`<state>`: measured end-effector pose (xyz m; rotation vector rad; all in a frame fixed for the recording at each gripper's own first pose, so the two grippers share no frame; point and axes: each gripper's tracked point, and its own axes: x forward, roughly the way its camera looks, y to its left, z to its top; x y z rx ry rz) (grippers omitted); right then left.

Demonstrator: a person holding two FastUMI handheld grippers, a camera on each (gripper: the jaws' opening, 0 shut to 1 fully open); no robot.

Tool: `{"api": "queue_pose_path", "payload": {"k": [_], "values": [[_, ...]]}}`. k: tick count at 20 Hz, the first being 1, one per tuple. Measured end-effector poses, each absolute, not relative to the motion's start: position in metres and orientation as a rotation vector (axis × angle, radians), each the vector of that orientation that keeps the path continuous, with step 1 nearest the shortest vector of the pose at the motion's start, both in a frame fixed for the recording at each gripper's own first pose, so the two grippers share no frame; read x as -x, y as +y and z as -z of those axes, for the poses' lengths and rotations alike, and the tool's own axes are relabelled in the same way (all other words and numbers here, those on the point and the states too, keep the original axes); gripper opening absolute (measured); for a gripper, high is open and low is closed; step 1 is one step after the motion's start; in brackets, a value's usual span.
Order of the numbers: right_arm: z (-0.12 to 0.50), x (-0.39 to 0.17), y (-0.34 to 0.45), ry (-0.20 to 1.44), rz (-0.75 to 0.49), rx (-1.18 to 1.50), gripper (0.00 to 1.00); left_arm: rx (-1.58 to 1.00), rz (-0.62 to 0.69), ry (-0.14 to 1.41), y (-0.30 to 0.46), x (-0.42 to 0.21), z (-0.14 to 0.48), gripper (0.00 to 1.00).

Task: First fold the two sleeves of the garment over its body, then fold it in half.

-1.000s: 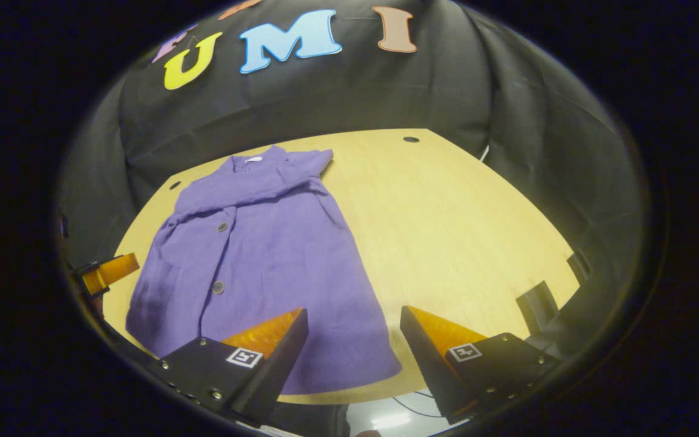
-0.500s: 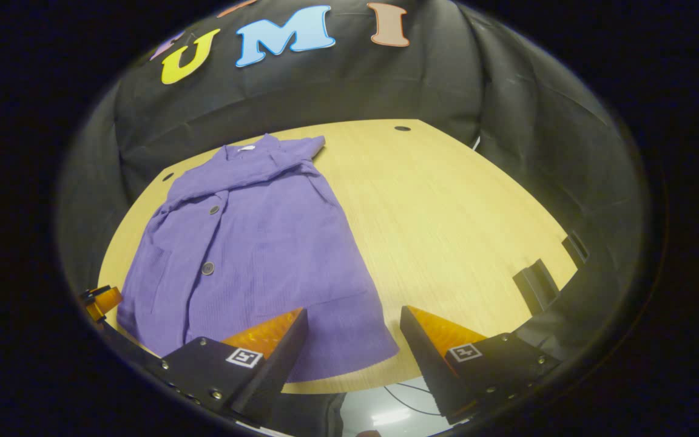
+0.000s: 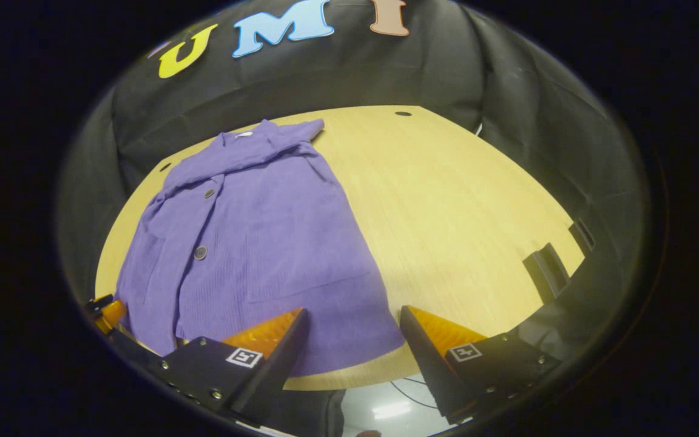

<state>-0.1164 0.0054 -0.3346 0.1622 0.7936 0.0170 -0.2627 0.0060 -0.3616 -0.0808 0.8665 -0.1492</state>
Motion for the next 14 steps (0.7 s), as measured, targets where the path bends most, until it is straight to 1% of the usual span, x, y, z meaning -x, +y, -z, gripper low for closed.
{"api": "queue_pose_path", "payload": {"k": [1, 4, 5, 6, 7, 9, 10, 11, 12, 13, 14], "values": [[0.335, 0.117, 0.006, 0.791, -0.015, -0.144, 0.95, 0.075, 0.149, 0.865, 0.002, 0.264, 0.363, 1.00], [0.343, 0.123, 0.011, 0.798, -0.021, -0.107, 0.97, 0.013, 0.157, 0.866, -0.005, 0.265, 0.368, 0.92], [0.344, 0.120, 0.012, 0.795, -0.021, -0.110, 1.00, 0.001, 0.173, 0.857, -0.009, 0.265, 0.368, 0.89], [0.342, 0.121, 0.013, 0.790, -0.021, -0.113, 0.93, 0.007, 0.188, 0.851, -0.014, 0.265, 0.366, 0.91], [0.342, 0.122, 0.016, 0.796, -0.020, -0.121, 0.98, 0.002, 0.194, 0.847, -0.016, 0.264, 0.367, 0.73], [0.342, 0.120, 0.020, 0.797, -0.039, -0.118, 0.89, 0.013, 0.206, 0.842, -0.023, 0.263, 0.365, 0.56], [0.340, 0.120, 0.022, 0.794, -0.022, -0.145, 0.88, 0.020, 0.211, 0.843, -0.025, 0.260, 0.367, 0.48], [0.339, 0.121, 0.023, 0.801, -0.016, -0.147, 0.53, 0.029, 0.216, 0.849, -0.027, 0.260, 0.366, 0.38], [0.341, 0.121, 0.022, 0.810, -0.021, -0.137, 0.52, 0.032, 0.231, 0.864, -0.030, 0.260, 0.367, 0.27], [0.337, 0.120, 0.027, 0.797, -0.009, -0.182, 0.51, 0.035, 0.217, 0.870, -0.028, 0.259, 0.366, 0.25], [0.341, 0.119, 0.029, 0.810, 0.010, -0.226, 0.31, 0.074, 0.206, 0.892, -0.028, 0.258, 0.367, 0.17]]}}
